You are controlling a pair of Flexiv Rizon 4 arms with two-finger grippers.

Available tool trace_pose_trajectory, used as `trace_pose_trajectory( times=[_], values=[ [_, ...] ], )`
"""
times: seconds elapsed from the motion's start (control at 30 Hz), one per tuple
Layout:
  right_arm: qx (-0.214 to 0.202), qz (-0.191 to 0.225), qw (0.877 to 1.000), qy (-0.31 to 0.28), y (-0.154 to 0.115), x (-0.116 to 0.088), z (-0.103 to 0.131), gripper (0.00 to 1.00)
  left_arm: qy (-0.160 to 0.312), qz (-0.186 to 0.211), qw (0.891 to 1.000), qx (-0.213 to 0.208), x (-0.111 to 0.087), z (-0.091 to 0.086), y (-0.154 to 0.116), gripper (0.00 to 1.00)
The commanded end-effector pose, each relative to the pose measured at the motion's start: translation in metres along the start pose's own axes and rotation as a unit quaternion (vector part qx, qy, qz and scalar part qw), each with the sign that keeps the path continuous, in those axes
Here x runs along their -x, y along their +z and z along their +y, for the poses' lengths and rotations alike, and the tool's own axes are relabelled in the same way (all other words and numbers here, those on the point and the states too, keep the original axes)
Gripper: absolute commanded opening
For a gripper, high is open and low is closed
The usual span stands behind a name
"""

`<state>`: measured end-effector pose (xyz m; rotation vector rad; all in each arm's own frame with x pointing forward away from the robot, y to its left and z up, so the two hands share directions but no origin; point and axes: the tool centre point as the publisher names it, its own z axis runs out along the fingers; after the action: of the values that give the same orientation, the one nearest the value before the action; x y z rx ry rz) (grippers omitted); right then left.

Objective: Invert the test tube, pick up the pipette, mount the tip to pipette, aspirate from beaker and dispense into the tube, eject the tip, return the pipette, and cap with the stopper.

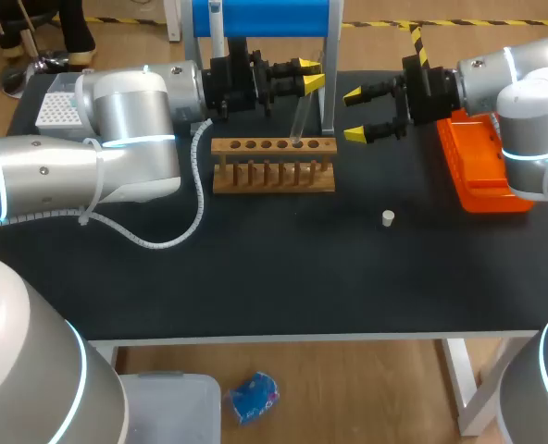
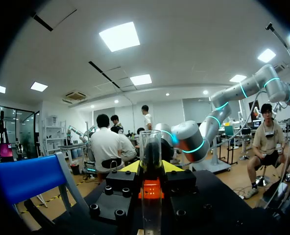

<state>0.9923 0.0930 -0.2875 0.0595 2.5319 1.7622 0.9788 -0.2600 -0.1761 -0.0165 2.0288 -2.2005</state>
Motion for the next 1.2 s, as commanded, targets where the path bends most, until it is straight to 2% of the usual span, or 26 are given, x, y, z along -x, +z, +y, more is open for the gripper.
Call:
trace_pose_trajectory(
  times=[0.03,0.07,0.33,0.7,1.2],
  values=[
    [-0.001,0.000,1.000,0.000,0.000,-0.001,0.000,1.00,0.001,-0.003,1.000,-0.012,0.001,0.000,0.000,0.00],
    [-0.001,0.000,1.000,0.000,0.000,-0.001,0.000,1.00,0.001,-0.005,1.000,0.003,0.003,0.000,-0.001,0.00],
    [-0.001,0.000,1.000,0.000,0.000,-0.001,0.000,1.00,0.006,-0.013,1.000,-0.020,0.014,-0.001,-0.009,0.00],
    [-0.001,0.000,1.000,0.000,0.000,-0.001,0.000,1.00,0.013,-0.018,1.000,-0.020,0.028,0.004,-0.015,0.00],
    [-0.001,0.000,1.000,0.000,0.000,-0.001,0.000,1.00,0.024,-0.023,0.999,-0.035,0.033,0.017,-0.018,0.00]
  ],
)
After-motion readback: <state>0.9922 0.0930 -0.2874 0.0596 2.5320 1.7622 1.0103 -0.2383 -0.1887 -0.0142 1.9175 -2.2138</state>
